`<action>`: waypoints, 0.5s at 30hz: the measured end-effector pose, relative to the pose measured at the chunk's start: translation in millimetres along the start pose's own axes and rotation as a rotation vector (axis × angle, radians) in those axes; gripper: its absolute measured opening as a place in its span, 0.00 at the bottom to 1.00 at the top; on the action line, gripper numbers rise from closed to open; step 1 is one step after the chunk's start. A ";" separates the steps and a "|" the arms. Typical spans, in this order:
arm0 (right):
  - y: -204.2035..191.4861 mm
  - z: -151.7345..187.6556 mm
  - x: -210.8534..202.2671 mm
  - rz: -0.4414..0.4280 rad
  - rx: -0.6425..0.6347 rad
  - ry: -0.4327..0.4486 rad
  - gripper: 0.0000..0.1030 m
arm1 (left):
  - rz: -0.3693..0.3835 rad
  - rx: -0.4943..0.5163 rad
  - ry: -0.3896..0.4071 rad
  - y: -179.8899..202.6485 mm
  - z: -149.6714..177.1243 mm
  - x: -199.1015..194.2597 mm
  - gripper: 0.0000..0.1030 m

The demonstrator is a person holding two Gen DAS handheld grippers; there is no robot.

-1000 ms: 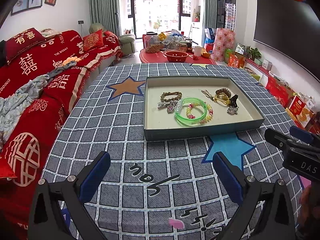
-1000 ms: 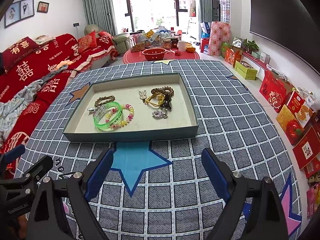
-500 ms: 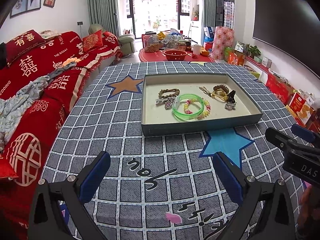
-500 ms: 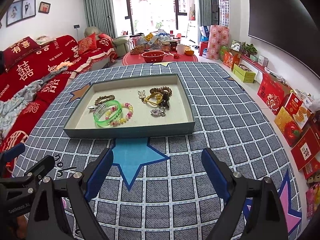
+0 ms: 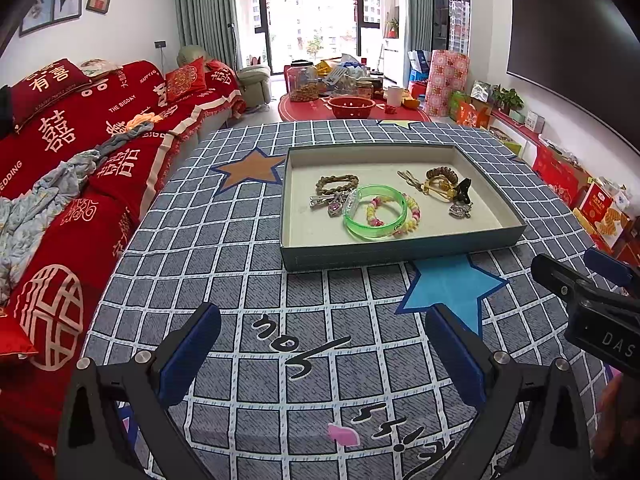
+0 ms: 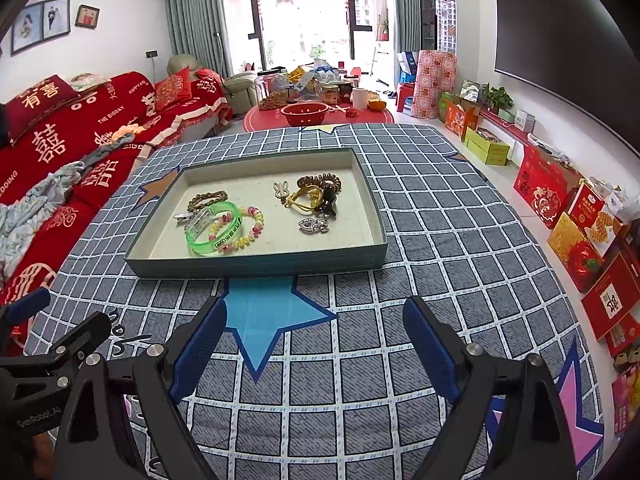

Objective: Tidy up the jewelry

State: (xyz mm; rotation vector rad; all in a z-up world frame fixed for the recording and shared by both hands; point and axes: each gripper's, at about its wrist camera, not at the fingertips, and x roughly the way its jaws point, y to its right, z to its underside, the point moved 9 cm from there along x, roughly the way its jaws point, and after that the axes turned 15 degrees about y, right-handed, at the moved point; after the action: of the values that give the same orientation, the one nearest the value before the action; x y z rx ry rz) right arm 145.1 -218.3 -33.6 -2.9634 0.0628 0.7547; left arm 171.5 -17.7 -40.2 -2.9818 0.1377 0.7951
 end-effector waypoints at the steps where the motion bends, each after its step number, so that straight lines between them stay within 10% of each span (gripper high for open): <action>1: -0.7 -0.3 0.6 -0.001 -0.002 0.000 0.89 | 0.001 -0.001 0.000 0.0 0.0 0.1 1.00; 15: 0.0 0.0 0.1 -0.001 -0.004 0.002 0.89 | -0.001 -0.001 -0.004 0.8 0.9 0.0 1.00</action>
State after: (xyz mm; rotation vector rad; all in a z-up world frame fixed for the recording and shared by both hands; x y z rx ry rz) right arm 145.1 -218.3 -33.6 -2.9674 0.0599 0.7529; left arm 171.0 -18.4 -41.0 -2.9806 0.1357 0.8013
